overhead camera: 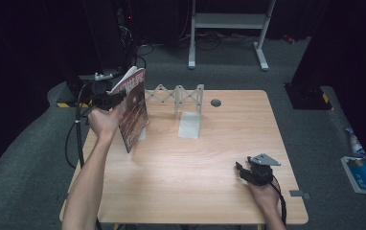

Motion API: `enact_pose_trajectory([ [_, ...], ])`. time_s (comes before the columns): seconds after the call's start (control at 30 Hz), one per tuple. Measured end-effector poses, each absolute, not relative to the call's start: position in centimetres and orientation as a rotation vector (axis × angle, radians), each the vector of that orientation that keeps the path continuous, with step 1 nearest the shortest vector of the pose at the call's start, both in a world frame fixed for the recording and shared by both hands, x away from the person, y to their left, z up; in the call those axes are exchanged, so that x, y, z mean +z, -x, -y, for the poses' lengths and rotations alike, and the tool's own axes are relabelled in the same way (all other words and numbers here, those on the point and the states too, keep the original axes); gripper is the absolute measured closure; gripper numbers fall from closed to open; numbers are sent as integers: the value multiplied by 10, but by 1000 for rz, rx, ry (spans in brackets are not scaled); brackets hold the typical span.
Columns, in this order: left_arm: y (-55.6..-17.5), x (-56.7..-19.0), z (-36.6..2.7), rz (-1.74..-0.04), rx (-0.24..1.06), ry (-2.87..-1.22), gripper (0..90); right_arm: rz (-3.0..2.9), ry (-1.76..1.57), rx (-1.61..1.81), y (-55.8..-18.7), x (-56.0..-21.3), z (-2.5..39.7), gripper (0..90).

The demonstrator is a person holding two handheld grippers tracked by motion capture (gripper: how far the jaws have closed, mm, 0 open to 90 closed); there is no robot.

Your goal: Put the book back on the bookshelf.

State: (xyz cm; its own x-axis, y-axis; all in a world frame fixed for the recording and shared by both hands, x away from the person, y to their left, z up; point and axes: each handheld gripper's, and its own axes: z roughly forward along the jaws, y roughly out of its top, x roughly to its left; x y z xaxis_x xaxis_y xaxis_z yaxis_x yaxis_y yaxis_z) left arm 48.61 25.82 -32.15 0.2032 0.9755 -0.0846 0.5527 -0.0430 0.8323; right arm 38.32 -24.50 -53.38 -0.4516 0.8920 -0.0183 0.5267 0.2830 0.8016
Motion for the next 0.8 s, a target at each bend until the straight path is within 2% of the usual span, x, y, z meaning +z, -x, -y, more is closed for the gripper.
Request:
enact_pose_trajectory([
  [0.53, -492, -312, -258, -1512, 584, -1842, 814, -2088, -1270, 1033, -383, -534, 245, 421],
  [0.8, -496, -305, -261, -1573, 491, -1923, 814, -2088, -1270, 1033, -383, -534, 245, 421],
])
